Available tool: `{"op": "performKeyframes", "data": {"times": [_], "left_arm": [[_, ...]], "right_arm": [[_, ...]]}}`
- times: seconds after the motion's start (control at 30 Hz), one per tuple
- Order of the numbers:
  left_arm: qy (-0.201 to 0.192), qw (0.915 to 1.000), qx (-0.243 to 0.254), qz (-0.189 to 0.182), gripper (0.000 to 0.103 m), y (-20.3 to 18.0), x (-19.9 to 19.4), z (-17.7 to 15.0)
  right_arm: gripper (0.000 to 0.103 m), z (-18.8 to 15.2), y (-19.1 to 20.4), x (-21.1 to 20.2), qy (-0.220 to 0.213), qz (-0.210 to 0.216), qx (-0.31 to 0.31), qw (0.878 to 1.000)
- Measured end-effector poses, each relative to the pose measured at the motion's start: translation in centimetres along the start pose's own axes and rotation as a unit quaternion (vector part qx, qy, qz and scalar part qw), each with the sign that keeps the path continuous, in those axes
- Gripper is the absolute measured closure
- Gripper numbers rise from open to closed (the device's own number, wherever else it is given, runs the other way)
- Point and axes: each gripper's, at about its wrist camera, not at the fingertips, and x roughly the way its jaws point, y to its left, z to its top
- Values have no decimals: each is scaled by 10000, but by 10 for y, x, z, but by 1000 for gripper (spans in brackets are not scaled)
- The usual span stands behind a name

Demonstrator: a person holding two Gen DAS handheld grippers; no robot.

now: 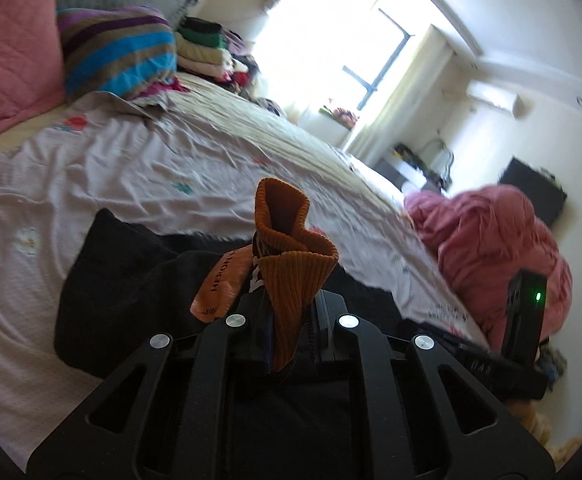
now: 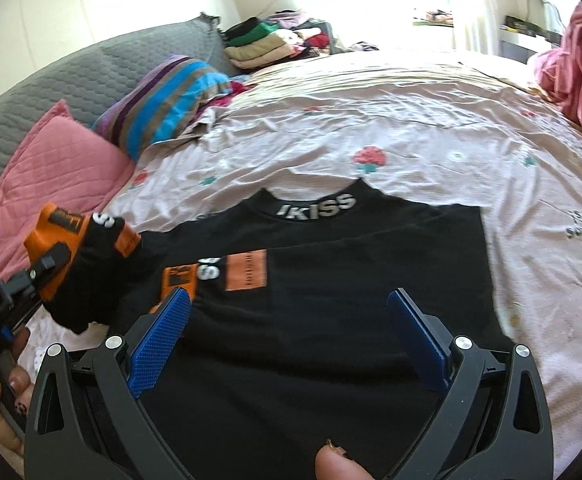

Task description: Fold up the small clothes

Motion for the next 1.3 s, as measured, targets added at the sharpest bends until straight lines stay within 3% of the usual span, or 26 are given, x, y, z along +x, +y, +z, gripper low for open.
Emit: {"op": "performKeyframes", "data": {"times": [0.27,0.37,0.4,0.5,0.6,0.7,0.77,0.87,0.93,1.03,1.17,1.2,1.3], "left_arm": [[761,9969,134,-134,96,-12,36,-23],[998,9945,261,-182,89,-18,44,-30],[1035,9941,285,-177,83,-18,45,-31],[966,9944,419,-10,52,-20,41,-30],[702,9971,279,-60,42,-13,28,-21],[434,9986,168,238,26,-3,17,-13],[340,9976,115,597,24,6,13,-10],[274,9943,20,1030,11,18,9,-6],[226,9922,50,1226,9,22,7,-3],[143,9905,-14,1366,9,27,3,1],[60,9892,-61,1466,9,34,-2,4],[32,9889,-98,1484,9,36,-4,5],[-43,9879,-220,1533,9,42,-9,7]], "right_arm": [[5,-4,-24,-2,44,-292,196,9994],[5,-4,-29,-1,65,-271,314,9991],[5,-4,-30,0,73,-268,327,9991],[5,-4,-27,2,85,-258,298,9992],[5,-7,-21,7,153,-202,220,9994],[6,-14,-7,17,342,-23,72,9994],[18,-20,3,25,479,71,-97,9988],[27,-29,20,43,810,324,-228,9959],[30,-34,30,55,941,372,-276,9945],[41,-40,40,68,1095,474,-318,9923],[81,-42,54,71,1063,586,-523,9912],[87,-42,56,70,1046,646,-559,9908],[89,-38,65,64,923,769,-671,9905]]}}
